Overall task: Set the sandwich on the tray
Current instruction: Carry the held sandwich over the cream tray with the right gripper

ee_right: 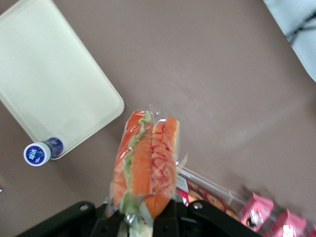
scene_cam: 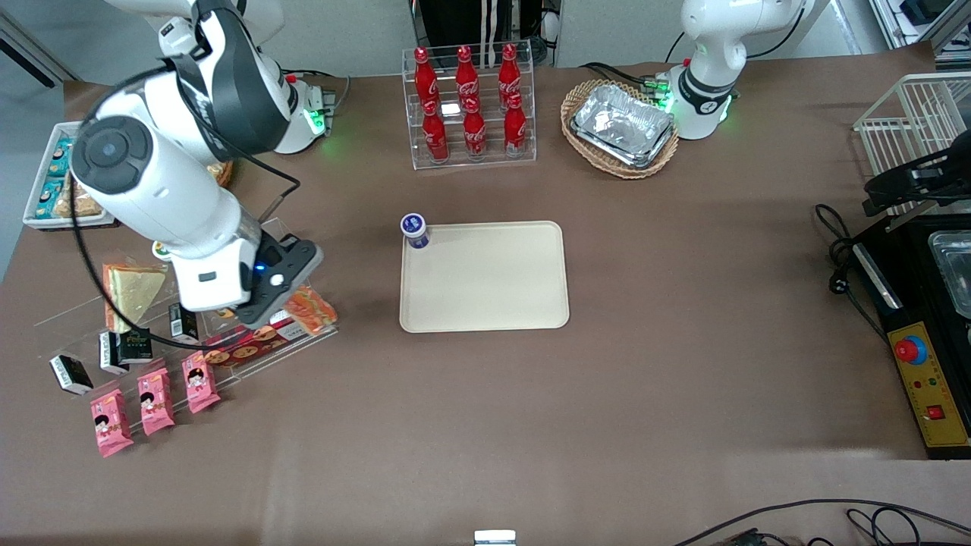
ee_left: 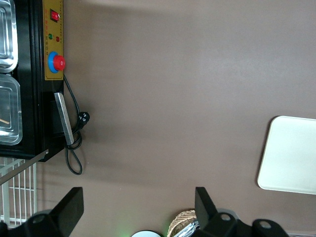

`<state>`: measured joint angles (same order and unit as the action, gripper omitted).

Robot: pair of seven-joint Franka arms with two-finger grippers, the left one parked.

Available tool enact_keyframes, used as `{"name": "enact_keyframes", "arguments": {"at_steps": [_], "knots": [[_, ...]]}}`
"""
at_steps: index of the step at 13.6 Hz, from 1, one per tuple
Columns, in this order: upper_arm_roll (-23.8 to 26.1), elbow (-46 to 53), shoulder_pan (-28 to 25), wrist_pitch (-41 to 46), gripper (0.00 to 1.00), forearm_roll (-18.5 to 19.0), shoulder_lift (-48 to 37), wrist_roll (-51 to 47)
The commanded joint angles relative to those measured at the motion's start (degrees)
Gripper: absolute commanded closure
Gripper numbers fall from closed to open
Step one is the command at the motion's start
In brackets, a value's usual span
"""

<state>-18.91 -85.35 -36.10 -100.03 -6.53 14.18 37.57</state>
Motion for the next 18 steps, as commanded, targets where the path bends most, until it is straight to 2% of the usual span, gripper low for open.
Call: {"name": "enact_keyframes", "arguments": {"at_steps": [1, 2, 7, 9, 13, 14, 18], "knots": [[-0.9, 0.5, -1.0, -1.8, 0.93, -8.2, 3.1, 11.3], [-1.0, 0.5, -2.1, -1.9, 0.93, -9.5, 4.1, 12.0], [-1.0, 0.5, -12.7, -8.2, 0.93, -9.2, 9.4, 11.6], [-1.0, 0.4, -17.8, -10.4, 0.93, -8.8, 11.1, 11.4], [-1.1, 0.4, -24.5, -14.4, 0.93, -7.5, 17.1, 11.4], [-1.1, 0.4, -25.4, -16.1, 0.93, -6.1, 18.7, 11.3], [-1.2, 0.4, -25.6, -20.7, 0.92, -6.0, 23.0, 11.2]]}}
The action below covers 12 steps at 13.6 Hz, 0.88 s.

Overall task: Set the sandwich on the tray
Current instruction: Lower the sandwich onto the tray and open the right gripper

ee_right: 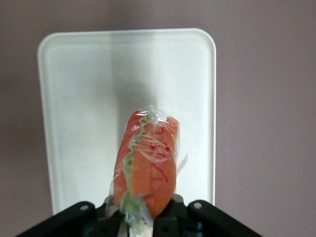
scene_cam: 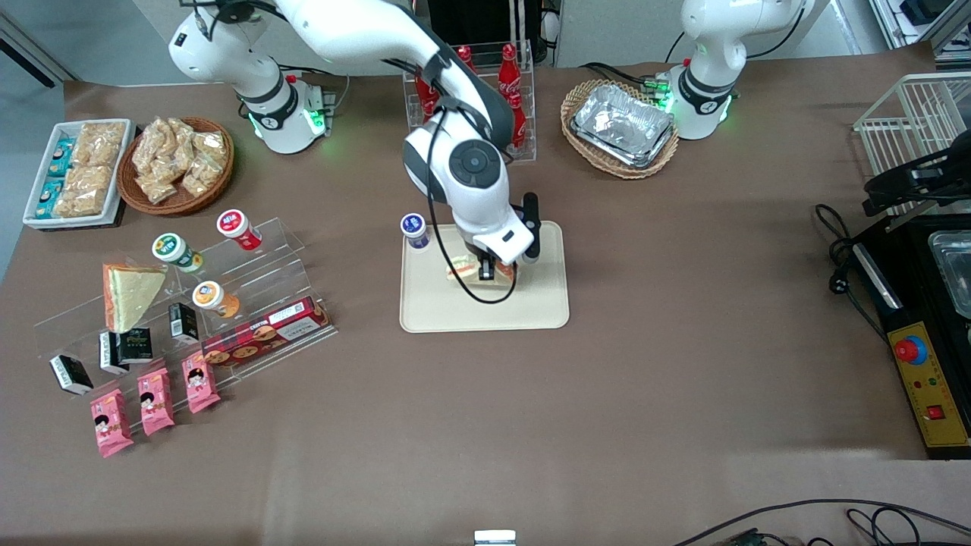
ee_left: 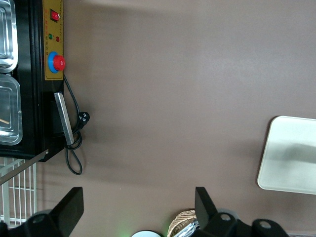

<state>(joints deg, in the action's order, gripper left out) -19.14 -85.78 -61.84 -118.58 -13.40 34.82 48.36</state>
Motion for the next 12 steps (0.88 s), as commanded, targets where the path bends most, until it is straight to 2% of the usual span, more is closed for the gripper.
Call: {"name": "enact_keyframes", "arguments": {"at_steps": [1, 3, 6, 12], "knots": [[-1.1, 0.9, 0.2, -2.7, 0.92, 0.8, 3.1, 0.2], [-1.1, 0.8, 0.8, -3.2, 0.92, 0.8, 3.9, 0.2], [-1.2, 0.6, 0.9, -4.5, 0.86, 0.8, 5.3, -0.9], [-1.2, 0.5, 0.7, -9.5, 0.83, 1.0, 7.8, -0.8]]}}
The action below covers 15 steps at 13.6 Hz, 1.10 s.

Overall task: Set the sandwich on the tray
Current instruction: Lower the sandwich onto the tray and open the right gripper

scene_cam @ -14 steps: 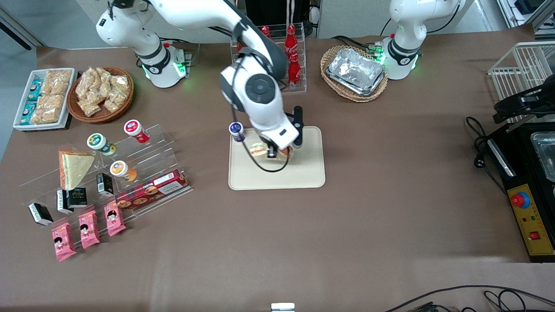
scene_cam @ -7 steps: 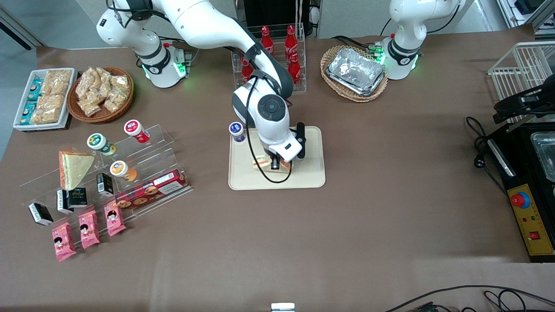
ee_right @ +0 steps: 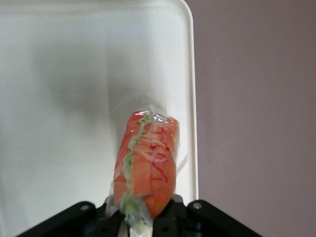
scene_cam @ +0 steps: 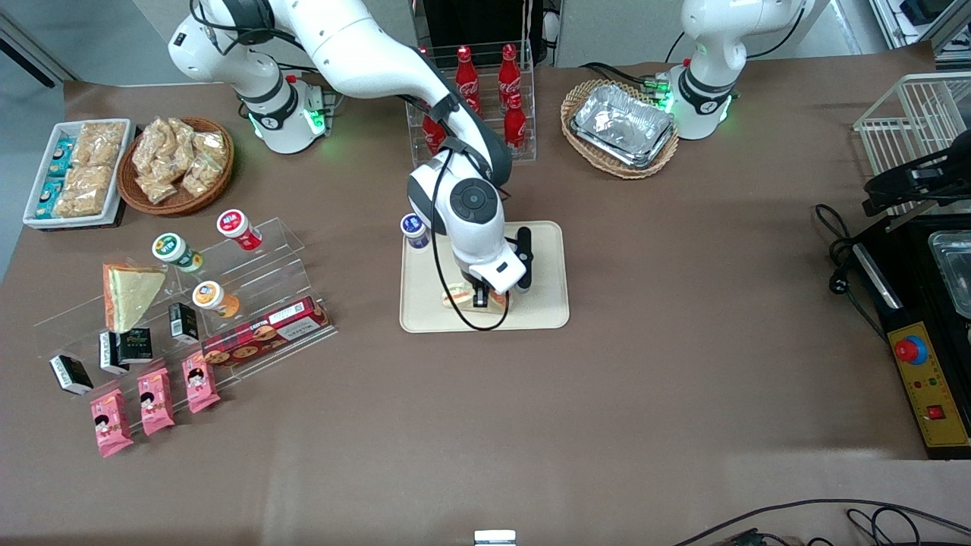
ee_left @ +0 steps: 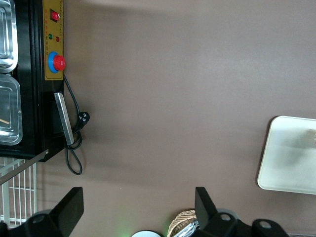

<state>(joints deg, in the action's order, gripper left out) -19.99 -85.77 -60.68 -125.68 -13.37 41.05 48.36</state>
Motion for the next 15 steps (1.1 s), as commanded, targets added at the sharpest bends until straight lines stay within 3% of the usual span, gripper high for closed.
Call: {"name": "enact_keyframes", "arguments": {"at_steps": [1, 3, 5, 7, 8, 11, 15], "knots": [[-0.3, 0.4, -0.7, -2.6, 0.83, 1.0, 1.9, -0.8], [-0.2, 0.4, -0.8, -2.6, 0.71, 0.7, 2.2, -1.6], [-0.2, 0.3, -0.6, -2.6, 0.51, 0.6, 2.3, -4.1], [-0.2, 0.4, -0.6, -2.6, 0.47, 0.6, 2.2, -4.4], [-0.2, 0.4, -0.5, -2.6, 0.00, 0.6, 1.9, -4.5], [-1.1, 0.6, 0.3, -1.8, 0.00, 0.6, -1.0, -4.3], [-2.6, 0.5, 5.3, 4.5, 0.00, 0.8, -8.7, -3.9]]}}
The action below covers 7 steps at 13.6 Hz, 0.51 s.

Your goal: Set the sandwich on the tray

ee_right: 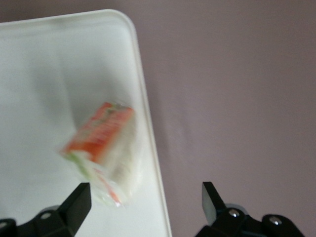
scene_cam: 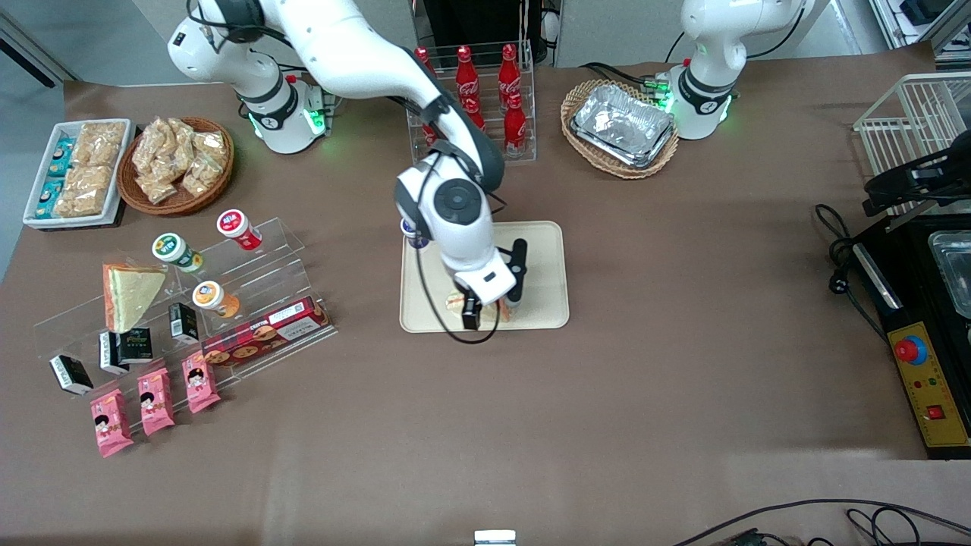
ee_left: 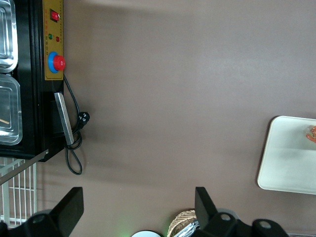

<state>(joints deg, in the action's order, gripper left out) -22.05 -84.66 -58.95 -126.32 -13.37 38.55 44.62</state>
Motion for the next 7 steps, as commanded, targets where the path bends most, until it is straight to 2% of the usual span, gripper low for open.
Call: {"name": "enact_keyframes", "arguments": {"at_steps": [1, 3, 7], "knots": [[-1.3, -0.6, 6.2, 7.2, 0.00, 0.4, -8.7, 0.3], [-1.0, -0.5, 12.8, 11.6, 0.00, -1.0, -13.7, 0.9], [-1.5, -0.5, 20.5, 19.7, 0.00, -2.3, -21.0, 0.6]]}}
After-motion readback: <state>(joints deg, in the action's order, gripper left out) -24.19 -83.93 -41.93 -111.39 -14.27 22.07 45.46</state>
